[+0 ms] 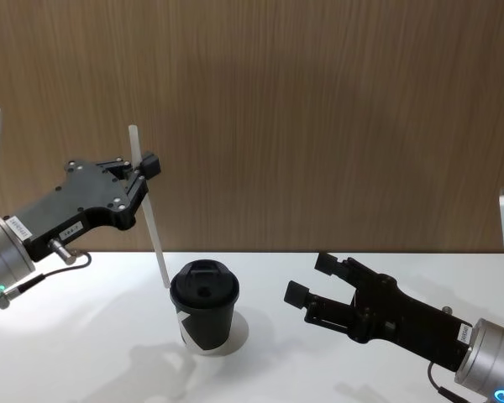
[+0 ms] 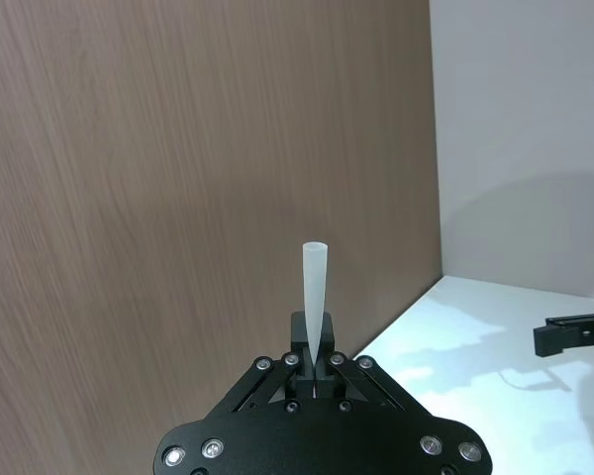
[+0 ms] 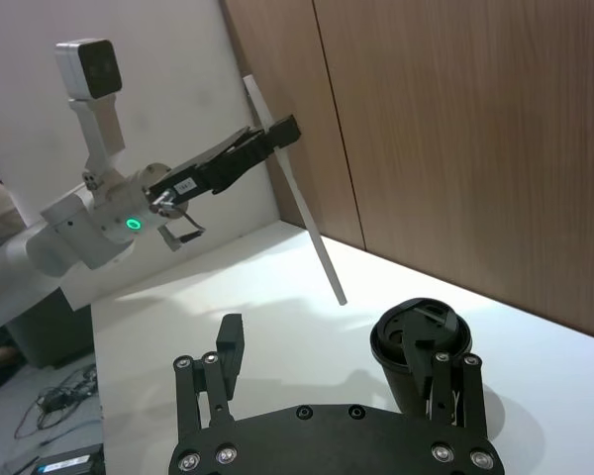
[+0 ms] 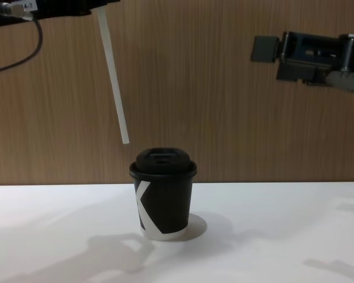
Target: Pick up the straw with one hand, pass it to the other hand, and insert it into the cup.
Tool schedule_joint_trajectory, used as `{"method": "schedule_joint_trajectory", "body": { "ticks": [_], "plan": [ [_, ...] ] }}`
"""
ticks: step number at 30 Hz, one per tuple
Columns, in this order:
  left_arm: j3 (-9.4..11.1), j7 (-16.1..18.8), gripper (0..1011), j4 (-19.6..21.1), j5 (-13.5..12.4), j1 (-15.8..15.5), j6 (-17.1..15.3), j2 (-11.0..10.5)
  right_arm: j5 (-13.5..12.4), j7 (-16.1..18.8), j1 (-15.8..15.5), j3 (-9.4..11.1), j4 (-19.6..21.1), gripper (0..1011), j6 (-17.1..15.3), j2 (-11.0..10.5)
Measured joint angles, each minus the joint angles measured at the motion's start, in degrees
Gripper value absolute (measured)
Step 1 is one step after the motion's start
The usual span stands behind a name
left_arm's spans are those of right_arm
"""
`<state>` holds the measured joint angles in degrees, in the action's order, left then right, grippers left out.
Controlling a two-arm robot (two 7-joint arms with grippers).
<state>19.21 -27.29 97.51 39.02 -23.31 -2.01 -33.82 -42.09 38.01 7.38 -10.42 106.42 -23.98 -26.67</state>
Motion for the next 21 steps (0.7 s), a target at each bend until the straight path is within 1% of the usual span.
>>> {"method": "schedule_joint_trajectory", "body": {
  "ticks": [8,10,21],
  "plan": [
    [0.6,-1.4,5,-2.7,-0.3,-1.6,0.5,1.2,0.0,0.0,0.0,0.0,0.0,1001,0.0,0.0],
    [1.0,-2.0,5,-3.9,-0.4,-2.4,0.8,1.8,0.0,0.0,0.0,0.0,0.0,1001,0.0,0.0],
    [2.5,-3.8,5,-7.8,-0.5,-4.9,1.4,3.8,0.0,0.0,0.0,0.0,0.0,1001,0.0,0.0]
  ]
}}
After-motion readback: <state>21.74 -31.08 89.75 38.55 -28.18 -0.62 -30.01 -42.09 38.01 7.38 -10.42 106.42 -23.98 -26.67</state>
